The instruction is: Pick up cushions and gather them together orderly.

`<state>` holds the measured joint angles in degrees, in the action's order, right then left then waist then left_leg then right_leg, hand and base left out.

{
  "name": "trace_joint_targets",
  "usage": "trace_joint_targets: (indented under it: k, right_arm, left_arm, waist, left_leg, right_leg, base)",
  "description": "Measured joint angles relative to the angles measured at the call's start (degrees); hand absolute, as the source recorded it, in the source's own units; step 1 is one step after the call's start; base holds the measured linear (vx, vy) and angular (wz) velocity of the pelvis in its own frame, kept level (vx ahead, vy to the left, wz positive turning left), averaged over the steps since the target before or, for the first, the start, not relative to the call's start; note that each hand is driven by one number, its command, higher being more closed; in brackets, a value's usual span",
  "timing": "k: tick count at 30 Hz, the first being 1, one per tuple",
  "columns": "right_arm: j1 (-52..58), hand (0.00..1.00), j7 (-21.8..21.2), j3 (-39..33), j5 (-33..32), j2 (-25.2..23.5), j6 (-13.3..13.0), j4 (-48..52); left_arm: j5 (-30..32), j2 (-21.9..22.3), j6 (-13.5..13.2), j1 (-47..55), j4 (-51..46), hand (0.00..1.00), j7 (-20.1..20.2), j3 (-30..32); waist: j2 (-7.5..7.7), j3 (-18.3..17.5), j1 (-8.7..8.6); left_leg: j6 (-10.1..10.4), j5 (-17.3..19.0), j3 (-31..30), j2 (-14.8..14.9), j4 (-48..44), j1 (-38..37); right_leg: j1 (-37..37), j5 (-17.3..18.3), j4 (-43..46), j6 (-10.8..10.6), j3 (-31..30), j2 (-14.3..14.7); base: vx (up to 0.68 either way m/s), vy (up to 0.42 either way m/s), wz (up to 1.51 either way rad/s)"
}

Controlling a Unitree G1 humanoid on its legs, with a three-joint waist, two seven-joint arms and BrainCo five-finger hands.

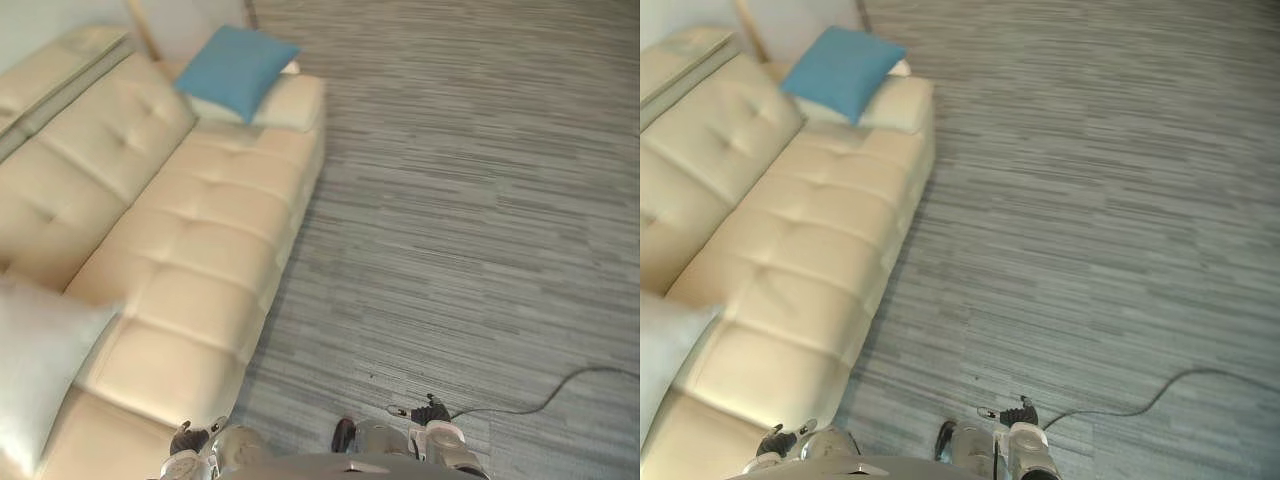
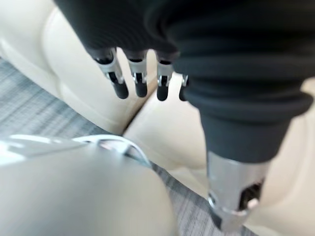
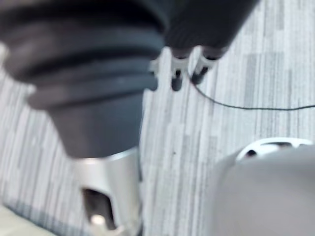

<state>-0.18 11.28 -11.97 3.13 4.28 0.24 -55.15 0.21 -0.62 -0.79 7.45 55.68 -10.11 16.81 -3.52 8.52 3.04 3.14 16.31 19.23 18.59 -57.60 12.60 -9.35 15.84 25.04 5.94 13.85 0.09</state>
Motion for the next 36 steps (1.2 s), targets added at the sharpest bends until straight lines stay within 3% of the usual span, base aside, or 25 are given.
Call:
trace_joint_targets:
  k: [1, 5, 7, 8, 9, 10, 12, 13, 14, 15, 16, 18, 20, 22, 23, 25, 26, 27, 28, 29, 30, 31, 33, 36]
  right_arm:
    - [0.27, 0.00, 0.03, -0.02, 0.00, -0.44, 0.06, -0.02]
    - [0.54, 0.00, 0.37, -0.07, -0.62, -1.34, 0.16, 0.57]
    - [0.32, 0.00, 0.74, -0.67, -1.08, -1.58, 0.00, 0.52]
    - [-0.02, 0.00, 0.94, -1.03, -1.15, -1.51, 0.01, 0.18]
    - [-0.20, 0.00, 1.41, -1.63, -1.28, -2.09, 0.04, 0.24]
    - [0.35, 0.00, 1.57, -2.01, -1.28, -3.23, 0.02, 0.27]
    - [0.62, 0.00, 1.55, -3.03, -1.28, -4.76, 0.07, 0.61]
    - [0.97, 0.00, 1.43, -3.58, -1.27, -5.56, 0.08, 0.64]
    - [1.33, 0.00, 1.40, -3.85, -1.24, -5.80, 0.03, 0.75]
    - [1.56, 0.00, 1.32, -3.88, -1.22, -5.64, -0.05, 2.08]
    - [1.49, 0.00, 1.32, -3.89, -1.12, -5.45, -0.07, 3.21]
    - [1.63, 0.00, 1.32, -3.92, -1.06, -5.35, -0.12, 4.60]
    - [1.36, 0.00, 1.32, -3.96, -0.95, -5.28, -0.44, 5.13]
    - [1.03, 0.00, 1.31, -3.95, -0.47, -4.40, -0.29, 4.43]
    - [0.70, 0.00, 1.18, -4.01, -0.65, -3.58, -0.24, 4.40]
    - [0.31, 0.00, 1.24, -3.99, -0.43, -3.11, -0.19, 4.05]
    - [0.19, 0.00, 1.16, -4.06, -0.45, -2.55, -0.01, 2.16]
    - [-0.41, 0.00, 1.09, -4.09, -0.45, -2.01, 0.12, 1.77]
    - [-0.85, 0.00, 1.10, -3.97, -0.32, -1.09, 0.08, 1.86]
    - [-0.88, 0.00, 1.13, -3.97, -0.36, -1.01, -0.03, 1.98]
    - [-1.12, 0.00, 1.11, -3.63, -0.42, -1.09, -0.05, 2.46]
    - [-1.37, 0.00, 1.20, -2.57, -0.24, -0.62, 0.00, 2.30]
    - [-1.56, 0.00, 1.29, -1.09, -0.06, -1.21, 0.00, 1.84]
    - [-1.27, 0.00, 1.31, -0.06, 0.23, -1.84, 0.03, 1.09]
  left_arm:
    - [0.00, -0.06, -0.01, 0.00, -0.30, 0.00, -0.02, -0.57]
    - [0.18, 0.27, -0.14, -0.06, -1.70, 0.00, -0.46, -1.22]
    - [2.55, 0.57, -0.36, -0.06, -2.34, 0.00, -0.64, -1.62]
    - [3.23, 0.43, -0.40, -0.23, -2.18, 0.00, -0.60, -1.94]
    - [4.26, 0.07, -0.36, 0.21, -2.08, 0.00, -0.59, -1.92]
    - [4.79, -0.75, -0.23, 0.72, -2.05, 0.00, -0.57, -1.78]
    - [5.58, -1.43, -0.18, 0.39, -2.02, 0.00, -0.61, -1.75]
    - [5.63, -2.26, -0.18, 0.34, -1.69, 0.00, -0.58, -2.57]
    - [5.67, -2.71, 0.05, 0.19, -1.32, 0.00, -0.58, -3.75]
    - [5.79, -2.79, 0.21, -0.04, -1.20, 0.00, -0.61, -4.50]
    - [6.21, -2.67, 0.25, -0.64, -1.18, 0.00, -0.63, -4.87]
    - [6.14, -2.31, 0.30, -1.70, -1.22, 0.00, -0.64, -5.27]
    - [6.12, -2.29, 0.34, -2.88, -1.14, 0.00, -0.67, -5.38]
    - [6.14, -1.48, 0.35, -3.61, -0.90, 0.00, -0.65, -5.83]
    - [6.18, -0.54, 0.31, -4.43, -0.48, 0.00, -0.59, -6.99]
    - [6.21, -0.46, 0.30, -4.34, 0.56, 0.00, -0.46, -7.44]
    - [6.40, -0.36, 0.27, -4.50, 1.40, 0.00, -0.22, -7.39]
    - [6.64, -0.03, 0.29, -4.76, 1.67, 0.00, -0.23, -7.12]
    - [6.66, 1.15, 0.22, -4.93, 1.59, 0.00, -0.31, -5.64]
    - [6.64, 1.63, 0.21, -4.93, 1.50, 0.00, -0.38, -4.97]
    - [6.41, 3.05, 0.24, -4.95, 0.99, 0.00, -0.57, -2.25]
    - [5.88, 3.99, 0.24, -4.93, 0.22, 0.00, -0.70, -0.62]
    - [5.51, 4.10, 0.17, -5.05, -1.97, 0.00, -0.69, -1.15]
    - [5.41, 4.01, -0.16, -4.97, -3.52, 0.00, -0.68, -2.48]
  waist:
    - [0.03, 0.06, 0.14]
    - [0.46, 0.43, 0.61]
    - [0.80, 0.21, 2.45]
    - [1.13, 0.14, 3.16]
    - [2.12, -0.65, 3.46]
    - [3.32, -1.48, 3.19]
    - [5.02, -1.26, 3.51]
    - [5.98, -0.88, 3.22]
    - [5.91, -0.88, 2.71]
    - [5.49, -0.81, 2.37]
    - [4.91, -0.65, 1.64]
    - [3.78, -0.54, 1.57]
    - [4.13, -0.49, 1.23]
    - [4.03, -0.21, 0.64]
    - [3.29, 0.08, -0.75]
    - [3.64, 0.20, -1.82]
    - [4.04, 0.05, -2.32]
    - [3.55, -0.09, -2.18]
    - [1.35, 0.35, -1.52]
    - [0.66, 0.51, -1.41]
    - [-0.95, 0.98, -1.15]
    - [-1.77, 1.40, -0.40]
    - [-1.53, 1.94, 1.05]
    - [-0.42, 1.75, 1.74]
  left_leg:
    - [0.07, 0.69, -3.26, -3.35, 0.98, 3.03]
    - [0.19, 0.99, -5.25, -8.83, 17.42, 9.70]
    - [0.57, -4.57, -6.29, -11.87, 34.43, 10.18]
    - [0.20, -9.09, -7.15, -12.65, 36.53, 10.23]
    - [-2.35, -12.97, -7.93, -14.23, 36.52, 9.74]
    - [-4.12, -10.97, -7.13, -15.24, 34.93, 9.77]
    - [-5.95, -6.75, -4.14, -15.70, 31.83, 7.14]
    - [-6.60, -6.05, -2.69, -16.86, 30.98, 3.75]
    - [-7.34, -4.96, -2.76, -17.27, 30.59, 1.38]
    - [-7.66, -3.14, -2.86, -17.52, 30.65, -1.94]
    - [-8.35, -1.76, -3.29, -17.59, 31.45, -6.04]
    - [-7.38, -0.26, -4.35, -17.32, 35.29, -10.62]
    - [-5.93, 1.48, -6.09, -17.06, 39.11, -14.94]
    - [-5.67, 1.58, -6.75, -16.09, 41.82, -19.02]
    - [-5.65, 1.57, -8.72, -14.75, 44.01, -22.02]
    - [-5.63, 1.56, -10.77, -14.55, 46.05, -23.89]
    - [-4.58, 2.14, -14.23, -14.55, 46.34, -26.21]
    - [-4.56, 2.15, -15.85, -13.35, 44.40, -26.31]
    - [-2.83, 1.12, -17.30, -11.34, 37.81, -24.52]
    - [-1.57, 0.18, -18.01, -10.57, 33.14, -22.58]
    - [-0.26, -6.05, -19.28, -8.60, 17.57, -16.12]
    - [1.18, -7.35, -19.03, -5.71, 4.70, -10.32]
    - [0.39, -6.13, -14.84, -3.02, -7.91, -4.09]
    - [-1.00, -3.97, -9.81, -3.39, -4.97, 2.10]
  right_leg:
    - [1.28, 0.03, -1.27, -0.04, -2.37, 0.55]
    - [7.78, 0.33, -7.41, -0.76, -8.41, 2.45]
    - [10.14, 1.42, -9.97, -2.08, -12.45, 2.29]
    - [10.79, 2.15, -10.60, -2.51, -14.49, 2.09]
    - [11.32, 3.42, -11.01, -3.33, -16.90, 1.09]
    - [11.43, 4.00, -9.40, -4.50, -17.90, -0.39]
    - [7.72, 3.85, 3.12, -7.73, -18.01, -2.33]
    - [4.17, 1.29, 16.18, -13.25, -17.96, -3.88]
    - [1.57, -1.68, 24.16, -16.51, -17.74, -4.81]
    - [-1.02, -2.95, 32.91, -16.83, -17.07, -5.40]
    - [-4.73, -2.37, 39.56, -13.36, -12.84, -7.30]
    - [-8.99, -0.89, 40.16, -9.67, -8.21, -8.36]
    - [-14.08, 0.71, 34.36, -8.90, -3.81, -9.24]
    - [-15.89, 0.80, 22.35, -8.39, -1.41, -8.67]
    - [-16.90, -3.22, 7.56, -8.71, -1.63, -7.27]
    - [-16.31, -9.51, -5.40, -9.63, -4.08, -6.22]
    - [-15.62, -19.90, -8.20, -9.53, -6.33, -6.09]
    - [-15.88, -19.63, -4.83, -7.90, -6.80, -5.54]
    - [-15.60, -15.66, -0.72, -7.16, -4.94, -4.83]
    - [-15.16, -14.06, 0.56, -6.66, -4.11, -4.63]
    - [-12.82, -10.43, 2.42, -5.76, -2.87, -3.72]
    - [-9.65, -8.54, 2.08, -4.58, -2.06, -2.53]
    - [-2.20, -6.17, -0.42, -3.69, -1.57, -1.68]
    - [5.71, -5.58, -7.38, -4.34, -0.54, -2.25]
  base:
    - [0.24, -0.002, -0.93]
    - [0.40, 0.065, -0.87]
    - [0.45, 0.169, -0.98]
    - [0.63, 0.292, -1.17]
    - [0.59, 0.278, -0.97]
    - [0.66, 0.256, -0.88]
    - [0.64, 0.216, -0.62]
    - [0.60, 0.195, -0.37]
    - [0.59, 0.172, -0.21]
    - [0.53, 0.121, 0.00]
    - [0.52, 0.100, -0.02]
    - [0.48, 0.059, 0.02]
    - [0.49, -0.032, 0.20]
    - [0.58, -0.137, 0.46]
    - [0.55, -0.183, 0.68]
    - [0.51, -0.208, 0.77]
    - [0.60, -0.292, 0.74]
    - [0.71, -0.339, 0.65]
    - [0.60, -0.286, 0.29]
    - [0.57, -0.261, 0.31]
    - [0.59, -0.240, 0.31]
    - [0.70, -0.242, 0.16]
    - [0.61, -0.162, 0.04]
    - [0.40, -0.053, 0.15]
